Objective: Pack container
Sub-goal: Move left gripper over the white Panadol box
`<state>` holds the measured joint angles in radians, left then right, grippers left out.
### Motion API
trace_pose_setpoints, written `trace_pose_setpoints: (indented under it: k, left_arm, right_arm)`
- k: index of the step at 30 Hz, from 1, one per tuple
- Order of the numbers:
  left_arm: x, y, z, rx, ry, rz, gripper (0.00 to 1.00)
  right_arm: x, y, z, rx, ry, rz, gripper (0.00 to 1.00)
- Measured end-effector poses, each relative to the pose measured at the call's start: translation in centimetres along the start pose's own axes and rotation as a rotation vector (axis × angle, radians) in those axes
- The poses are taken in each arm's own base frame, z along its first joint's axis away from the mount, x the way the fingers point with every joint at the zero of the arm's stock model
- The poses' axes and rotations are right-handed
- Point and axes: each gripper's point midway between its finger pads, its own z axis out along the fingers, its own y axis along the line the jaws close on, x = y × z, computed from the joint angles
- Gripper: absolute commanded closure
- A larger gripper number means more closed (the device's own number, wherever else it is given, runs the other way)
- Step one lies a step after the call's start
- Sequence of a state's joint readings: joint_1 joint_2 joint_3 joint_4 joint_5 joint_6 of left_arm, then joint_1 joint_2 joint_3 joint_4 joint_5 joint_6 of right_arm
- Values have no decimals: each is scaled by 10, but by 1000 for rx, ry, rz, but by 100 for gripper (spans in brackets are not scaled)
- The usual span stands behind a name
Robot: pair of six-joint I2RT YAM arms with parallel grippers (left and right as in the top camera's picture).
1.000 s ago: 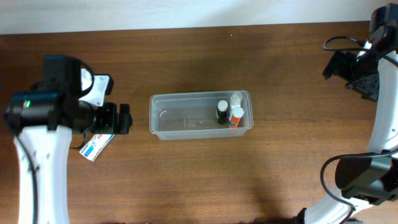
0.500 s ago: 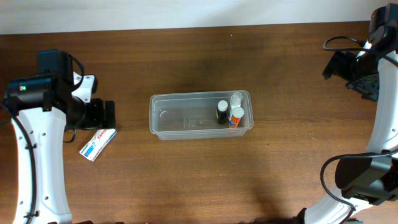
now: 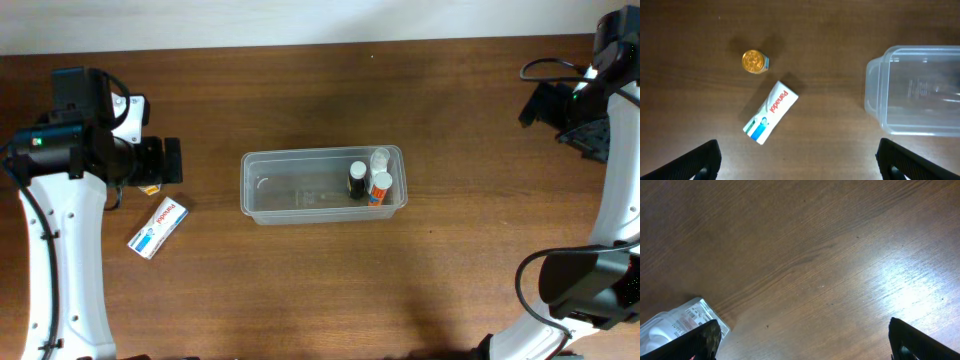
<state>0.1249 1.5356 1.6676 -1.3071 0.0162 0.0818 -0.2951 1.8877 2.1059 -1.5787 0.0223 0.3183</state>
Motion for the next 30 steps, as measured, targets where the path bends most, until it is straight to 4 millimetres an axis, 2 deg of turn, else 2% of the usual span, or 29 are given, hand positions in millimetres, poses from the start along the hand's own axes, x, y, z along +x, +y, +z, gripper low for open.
trace_pose_setpoints:
  k: [4, 7, 12, 18, 30]
  left_arm:
    - [-2, 5, 6, -6, 11, -9, 0]
    - [3, 12, 23, -8, 75, -19, 0]
    - [30, 16, 59, 10, 283, -24, 0]
    - [52, 13, 88, 43, 452, -4, 1]
    - [64, 13, 122, 82, 558, 59, 1]
  right_arm:
    - [0, 0, 0, 0, 0, 0, 2]
    - [0, 0, 0, 0, 0, 0, 2]
    - [0, 0, 0, 0, 0, 0, 2]
    - [0, 0, 0, 0, 0, 0, 2]
    - [0, 0, 0, 0, 0, 0, 2]
